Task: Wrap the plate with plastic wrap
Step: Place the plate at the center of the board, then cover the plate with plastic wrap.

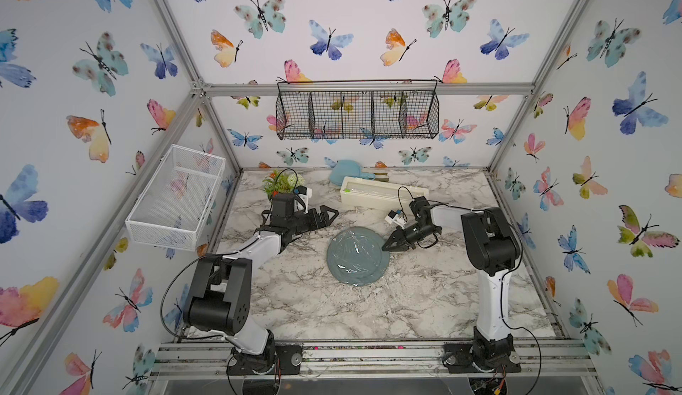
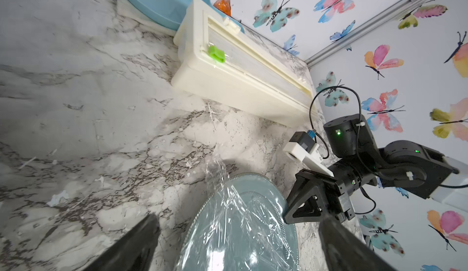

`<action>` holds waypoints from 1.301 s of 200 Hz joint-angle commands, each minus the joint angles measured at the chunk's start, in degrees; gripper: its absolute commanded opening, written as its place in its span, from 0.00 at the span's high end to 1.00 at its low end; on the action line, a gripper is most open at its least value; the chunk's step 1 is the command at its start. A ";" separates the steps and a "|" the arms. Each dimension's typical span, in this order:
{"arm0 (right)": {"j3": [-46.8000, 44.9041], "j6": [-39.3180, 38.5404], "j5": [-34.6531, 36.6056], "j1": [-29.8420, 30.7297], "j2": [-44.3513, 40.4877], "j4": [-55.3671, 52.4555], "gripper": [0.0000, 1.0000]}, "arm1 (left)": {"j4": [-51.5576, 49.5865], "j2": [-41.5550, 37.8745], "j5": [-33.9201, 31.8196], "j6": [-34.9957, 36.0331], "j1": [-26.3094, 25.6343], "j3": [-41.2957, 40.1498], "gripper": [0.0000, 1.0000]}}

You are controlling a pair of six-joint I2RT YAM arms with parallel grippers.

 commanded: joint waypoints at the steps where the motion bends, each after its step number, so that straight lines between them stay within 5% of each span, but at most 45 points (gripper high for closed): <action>1: 0.14 -6.68 4.57 2.88 1.99 -6.51 0.98 | 2.18 0.38 6.96 2.17 -0.11 -1.22 0.02; 30: 2.42 -6.73 9.23 2.93 3.18 -9.20 0.98 | -0.79 0.47 6.69 6.62 -0.89 -2.99 0.01; 47: 6.34 -5.80 13.53 3.03 4.66 -11.83 0.83 | -5.04 0.68 0.38 11.06 -2.98 -3.20 0.07; 69: 7.90 -1.46 19.29 2.91 1.84 -8.19 0.53 | -8.20 2.41 -6.90 13.60 -3.98 -2.86 0.28; 92: 7.30 3.03 23.95 2.59 -3.99 -1.81 0.45 | -7.47 3.83 -8.01 14.33 -3.92 -2.74 0.29; 132: -2.55 11.17 24.38 4.04 -15.23 9.71 0.49 | -4.23 8.37 -1.54 14.68 -1.72 -2.10 0.30; 169: -3.23 16.95 38.82 15.78 -15.96 13.98 0.59 | 0.42 11.35 3.75 12.80 -1.26 -2.01 0.35; 220: 1.08 20.22 52.67 23.38 -11.88 13.83 0.60 | 4.11 14.28 7.27 10.14 -1.26 -1.31 0.35; 260: 2.12 19.48 57.13 24.99 -9.68 13.93 0.60 | 6.42 15.93 7.85 8.42 -1.91 -1.36 0.57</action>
